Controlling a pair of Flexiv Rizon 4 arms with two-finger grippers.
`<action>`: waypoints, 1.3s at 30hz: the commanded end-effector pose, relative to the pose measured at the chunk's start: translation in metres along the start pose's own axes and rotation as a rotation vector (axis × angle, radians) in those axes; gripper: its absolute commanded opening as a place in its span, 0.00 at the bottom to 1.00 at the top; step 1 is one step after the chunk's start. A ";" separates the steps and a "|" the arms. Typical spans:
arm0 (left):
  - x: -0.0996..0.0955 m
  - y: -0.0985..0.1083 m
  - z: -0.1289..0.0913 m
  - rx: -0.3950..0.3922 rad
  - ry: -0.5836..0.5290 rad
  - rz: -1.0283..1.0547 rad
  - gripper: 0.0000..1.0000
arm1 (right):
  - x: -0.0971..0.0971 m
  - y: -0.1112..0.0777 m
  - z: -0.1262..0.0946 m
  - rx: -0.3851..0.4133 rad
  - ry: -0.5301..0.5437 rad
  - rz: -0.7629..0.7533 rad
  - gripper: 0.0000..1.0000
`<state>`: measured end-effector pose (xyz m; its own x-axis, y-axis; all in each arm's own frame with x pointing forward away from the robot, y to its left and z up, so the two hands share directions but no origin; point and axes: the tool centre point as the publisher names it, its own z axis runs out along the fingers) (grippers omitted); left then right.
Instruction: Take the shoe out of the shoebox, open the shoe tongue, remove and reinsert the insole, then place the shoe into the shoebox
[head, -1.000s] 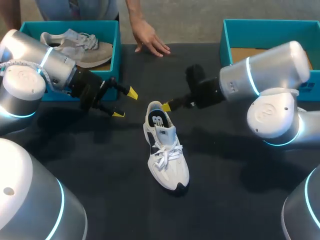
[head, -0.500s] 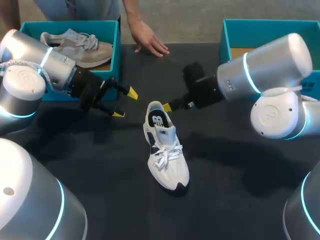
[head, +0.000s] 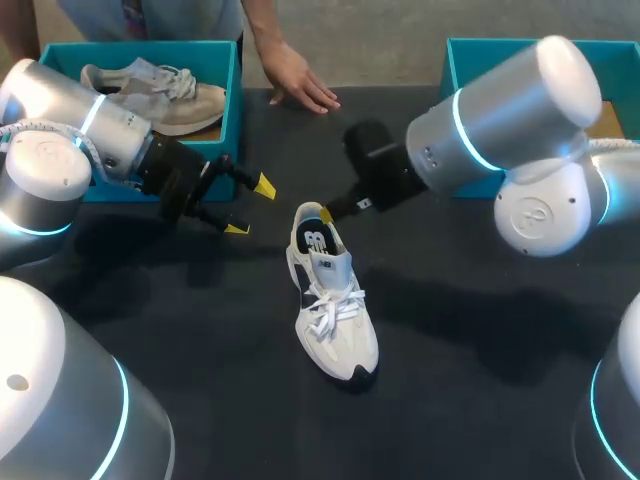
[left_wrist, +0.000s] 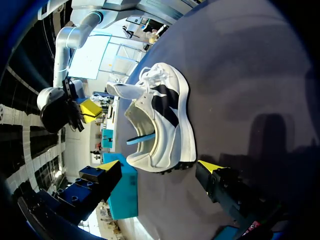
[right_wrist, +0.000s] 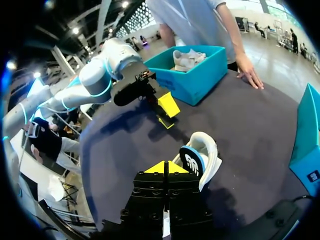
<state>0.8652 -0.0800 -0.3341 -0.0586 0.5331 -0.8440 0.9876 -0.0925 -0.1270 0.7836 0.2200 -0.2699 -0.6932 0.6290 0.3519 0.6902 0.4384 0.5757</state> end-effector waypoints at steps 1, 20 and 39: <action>0.000 -0.001 0.001 -0.003 0.000 0.002 1.00 | 0.003 0.001 0.001 0.003 -0.084 0.002 0.00; -0.010 0.008 -0.024 -0.077 0.027 -0.099 1.00 | 0.008 0.007 0.020 0.084 -0.278 0.068 0.00; -0.002 0.017 -0.074 -0.073 0.025 -0.231 1.00 | -0.008 0.001 0.062 0.079 -0.415 0.170 0.00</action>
<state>0.8905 -0.0249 -0.2994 -0.2798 0.5491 -0.7875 0.9577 0.1021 -0.2691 0.8036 0.2479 -0.3113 -0.4613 0.8748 0.1481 0.8149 0.3516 0.4608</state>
